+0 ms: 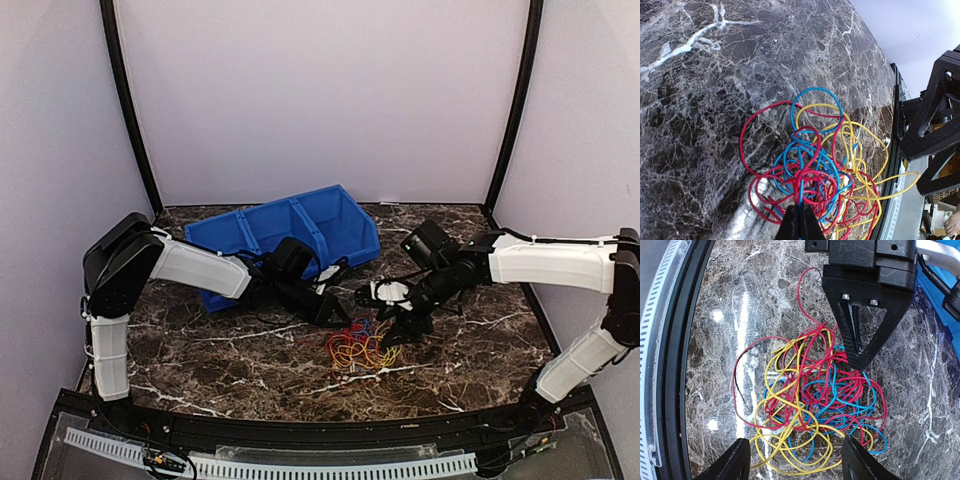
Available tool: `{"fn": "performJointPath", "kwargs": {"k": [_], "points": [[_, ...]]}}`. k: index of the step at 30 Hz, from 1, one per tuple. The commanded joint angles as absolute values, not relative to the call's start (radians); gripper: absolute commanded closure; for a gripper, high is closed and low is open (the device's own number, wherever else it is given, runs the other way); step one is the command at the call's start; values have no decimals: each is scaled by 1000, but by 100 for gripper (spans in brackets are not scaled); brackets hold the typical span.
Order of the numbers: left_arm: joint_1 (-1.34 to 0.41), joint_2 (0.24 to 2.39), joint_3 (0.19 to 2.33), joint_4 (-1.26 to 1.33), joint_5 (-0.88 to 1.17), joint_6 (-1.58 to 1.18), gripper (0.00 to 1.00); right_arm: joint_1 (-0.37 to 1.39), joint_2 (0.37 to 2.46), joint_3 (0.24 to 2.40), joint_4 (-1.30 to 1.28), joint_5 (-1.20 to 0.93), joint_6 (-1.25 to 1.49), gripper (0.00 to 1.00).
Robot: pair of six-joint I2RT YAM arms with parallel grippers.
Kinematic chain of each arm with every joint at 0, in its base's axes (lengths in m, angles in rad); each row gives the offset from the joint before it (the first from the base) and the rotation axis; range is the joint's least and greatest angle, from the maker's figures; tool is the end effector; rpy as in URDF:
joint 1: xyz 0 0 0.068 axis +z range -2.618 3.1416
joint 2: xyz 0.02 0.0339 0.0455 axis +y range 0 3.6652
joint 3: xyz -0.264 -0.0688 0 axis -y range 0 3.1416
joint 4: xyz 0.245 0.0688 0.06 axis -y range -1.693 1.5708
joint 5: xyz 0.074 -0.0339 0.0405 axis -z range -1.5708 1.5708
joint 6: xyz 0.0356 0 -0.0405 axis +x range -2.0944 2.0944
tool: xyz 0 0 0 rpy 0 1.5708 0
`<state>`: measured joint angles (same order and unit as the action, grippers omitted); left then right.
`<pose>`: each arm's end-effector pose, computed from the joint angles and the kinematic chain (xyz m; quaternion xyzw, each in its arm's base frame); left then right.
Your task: Untangle the cables
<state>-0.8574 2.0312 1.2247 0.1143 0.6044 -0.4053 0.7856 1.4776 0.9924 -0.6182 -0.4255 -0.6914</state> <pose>0.2659 -0.3381 0.1487 0.3170 0.8137 -0.4571 0.1688 0.1933 0.2141 0.2202 -0.6763 0.6702 0.2158 0.2164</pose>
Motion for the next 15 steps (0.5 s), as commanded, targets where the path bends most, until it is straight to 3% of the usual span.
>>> {"fn": "performJointPath", "kwargs": {"k": [1,8,15], "points": [[-861,2011,1255,110,626,-405,100,796,1480,992,-576,-424,-668,36],[-861,1915,1236,167,622,-444,100,776,1456,1006,-428,-403,-577,26],[-861,1846,1204,230,603,-507,100,737,1492,959,-218,-462,-479,25]]}}
